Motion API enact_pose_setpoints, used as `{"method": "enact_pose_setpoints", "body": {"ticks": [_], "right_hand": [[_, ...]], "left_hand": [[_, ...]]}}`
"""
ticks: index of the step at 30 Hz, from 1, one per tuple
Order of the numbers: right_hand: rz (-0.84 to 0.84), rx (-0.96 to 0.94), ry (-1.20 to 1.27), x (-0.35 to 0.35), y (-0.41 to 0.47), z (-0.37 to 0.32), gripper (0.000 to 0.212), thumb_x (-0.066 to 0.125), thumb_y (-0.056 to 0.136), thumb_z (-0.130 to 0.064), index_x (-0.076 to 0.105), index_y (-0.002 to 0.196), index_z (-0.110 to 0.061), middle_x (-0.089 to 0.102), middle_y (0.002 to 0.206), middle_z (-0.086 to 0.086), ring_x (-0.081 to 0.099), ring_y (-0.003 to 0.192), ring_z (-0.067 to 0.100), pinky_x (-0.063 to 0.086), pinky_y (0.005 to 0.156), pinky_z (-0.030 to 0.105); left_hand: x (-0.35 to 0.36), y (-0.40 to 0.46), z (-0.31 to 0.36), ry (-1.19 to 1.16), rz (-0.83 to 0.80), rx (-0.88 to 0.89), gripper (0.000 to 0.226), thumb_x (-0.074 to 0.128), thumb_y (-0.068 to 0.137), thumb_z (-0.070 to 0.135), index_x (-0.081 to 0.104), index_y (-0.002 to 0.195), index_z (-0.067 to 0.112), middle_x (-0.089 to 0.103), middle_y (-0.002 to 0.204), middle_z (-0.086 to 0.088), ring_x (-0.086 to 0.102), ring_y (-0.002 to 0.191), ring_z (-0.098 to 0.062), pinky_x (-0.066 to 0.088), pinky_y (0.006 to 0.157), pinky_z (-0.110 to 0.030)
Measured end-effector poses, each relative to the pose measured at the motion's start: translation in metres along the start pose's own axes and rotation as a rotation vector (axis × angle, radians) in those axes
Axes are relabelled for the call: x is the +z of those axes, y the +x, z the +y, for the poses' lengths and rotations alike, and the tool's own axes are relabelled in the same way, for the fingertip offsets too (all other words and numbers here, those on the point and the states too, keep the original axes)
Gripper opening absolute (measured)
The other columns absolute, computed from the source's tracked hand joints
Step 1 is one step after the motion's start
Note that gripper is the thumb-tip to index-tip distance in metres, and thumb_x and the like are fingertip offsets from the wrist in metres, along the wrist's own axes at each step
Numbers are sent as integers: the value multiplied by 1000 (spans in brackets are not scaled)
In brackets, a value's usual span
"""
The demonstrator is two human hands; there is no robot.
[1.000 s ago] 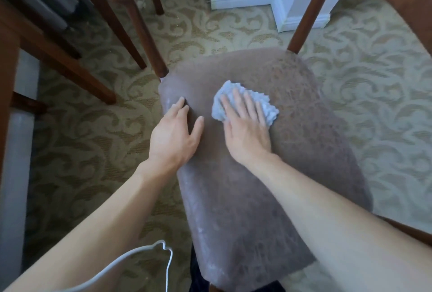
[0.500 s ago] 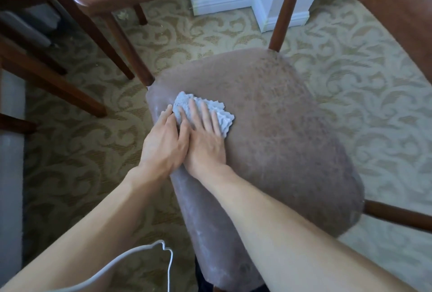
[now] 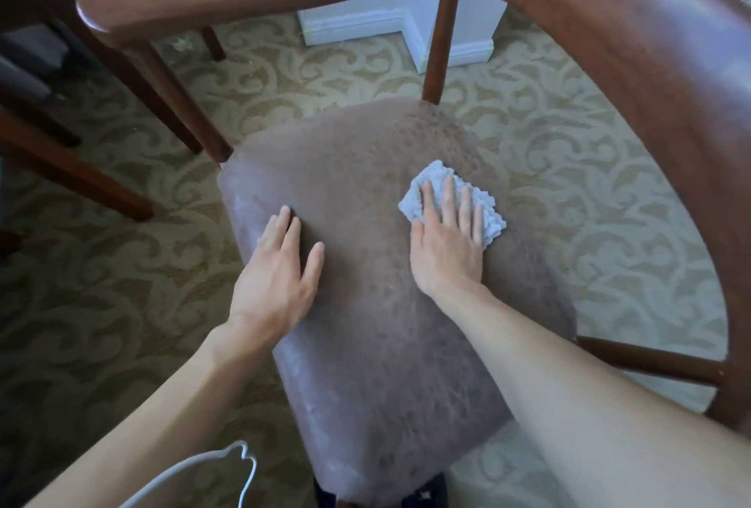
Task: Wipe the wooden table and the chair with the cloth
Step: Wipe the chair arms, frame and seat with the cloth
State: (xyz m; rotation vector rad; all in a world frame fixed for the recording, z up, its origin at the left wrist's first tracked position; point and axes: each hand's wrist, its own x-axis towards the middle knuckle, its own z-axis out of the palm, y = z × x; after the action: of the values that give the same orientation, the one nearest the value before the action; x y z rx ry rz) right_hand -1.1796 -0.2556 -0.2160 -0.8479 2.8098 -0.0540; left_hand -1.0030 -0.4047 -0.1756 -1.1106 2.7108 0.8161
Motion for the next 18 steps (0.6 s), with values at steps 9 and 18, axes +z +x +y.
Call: {"method": "enact_pose_setpoints", "body": {"ticks": [9, 18], "right_hand": [[-114, -492, 57, 10, -63, -73, 59, 27, 107, -40, 13, 162, -28, -1, 172, -2, -6, 158, 23, -6, 127, 42], [-33, 247, 51, -11, 4, 37, 62, 29, 108, -37, 2, 163, -27, -6, 171, 7, -4, 157, 33, 0, 127, 51]], "left_hand": [[5, -1, 16, 263, -147, 130, 40, 34, 105, 2, 52, 137, -14, 45, 138, -47, 29, 141, -64, 25, 118, -66], [4, 1, 14, 28, -91, -86, 63, 34, 109, 41, 22, 162, 9, 5, 173, -3, 2, 159, -17, 10, 128, -34]]}}
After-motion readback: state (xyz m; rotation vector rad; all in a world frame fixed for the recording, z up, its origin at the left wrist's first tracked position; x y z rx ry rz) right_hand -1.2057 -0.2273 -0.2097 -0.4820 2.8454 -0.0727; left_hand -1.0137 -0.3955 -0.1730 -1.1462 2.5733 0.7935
